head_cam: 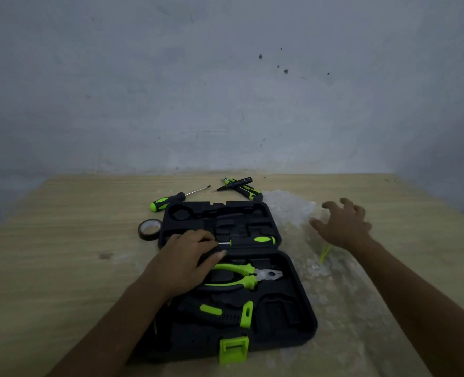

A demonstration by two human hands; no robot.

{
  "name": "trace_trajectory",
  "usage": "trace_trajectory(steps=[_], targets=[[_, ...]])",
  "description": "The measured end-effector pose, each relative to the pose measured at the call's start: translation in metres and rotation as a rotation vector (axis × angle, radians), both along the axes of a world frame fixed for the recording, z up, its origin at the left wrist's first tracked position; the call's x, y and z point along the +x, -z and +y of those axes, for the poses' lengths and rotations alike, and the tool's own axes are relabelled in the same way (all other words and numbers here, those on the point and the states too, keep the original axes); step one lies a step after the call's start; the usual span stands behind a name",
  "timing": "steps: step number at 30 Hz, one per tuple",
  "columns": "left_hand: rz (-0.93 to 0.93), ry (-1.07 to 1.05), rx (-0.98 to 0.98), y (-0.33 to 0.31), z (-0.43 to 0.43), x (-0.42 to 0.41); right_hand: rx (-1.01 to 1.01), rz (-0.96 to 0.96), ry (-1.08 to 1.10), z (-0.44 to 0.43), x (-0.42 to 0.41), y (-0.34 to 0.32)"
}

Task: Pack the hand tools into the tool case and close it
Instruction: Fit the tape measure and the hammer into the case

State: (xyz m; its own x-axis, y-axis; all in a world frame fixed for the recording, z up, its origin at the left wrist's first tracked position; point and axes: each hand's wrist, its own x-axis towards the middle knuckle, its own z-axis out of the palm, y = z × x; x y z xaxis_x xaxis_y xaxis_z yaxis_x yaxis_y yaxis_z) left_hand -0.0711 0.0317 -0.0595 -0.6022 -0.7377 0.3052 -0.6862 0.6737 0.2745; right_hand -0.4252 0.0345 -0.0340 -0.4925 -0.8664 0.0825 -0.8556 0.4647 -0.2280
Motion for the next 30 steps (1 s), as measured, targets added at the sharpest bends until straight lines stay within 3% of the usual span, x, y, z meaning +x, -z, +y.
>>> trace_trajectory(steps=[3, 6, 11, 21, 25, 30], targets=[[0.058, 0.001, 0.027, 0.000, 0.001, 0.000, 0.110, -0.098, 0.042, -0.005, -0.026, 0.011], [0.095, -0.014, 0.067, 0.001, 0.004, 0.000, 0.046, -0.103, 0.046, -0.003, -0.035, 0.019], [-0.055, -0.115, 0.121, -0.003, 0.024, -0.008, -0.070, -0.198, -0.030, 0.003, -0.033, 0.018], [-0.189, -0.179, 0.160, 0.002, 0.048, -0.028, -0.129, -0.338, -0.510, 0.048, 0.032, -0.035], [-0.139, -0.151, 0.193, 0.001, 0.046, -0.028, 0.008, -0.427, -0.734, 0.070, 0.056, -0.050], [0.030, -0.095, 0.184, -0.003, 0.046, -0.027, 0.238, -0.371, -0.971, 0.088, 0.077, -0.056]])
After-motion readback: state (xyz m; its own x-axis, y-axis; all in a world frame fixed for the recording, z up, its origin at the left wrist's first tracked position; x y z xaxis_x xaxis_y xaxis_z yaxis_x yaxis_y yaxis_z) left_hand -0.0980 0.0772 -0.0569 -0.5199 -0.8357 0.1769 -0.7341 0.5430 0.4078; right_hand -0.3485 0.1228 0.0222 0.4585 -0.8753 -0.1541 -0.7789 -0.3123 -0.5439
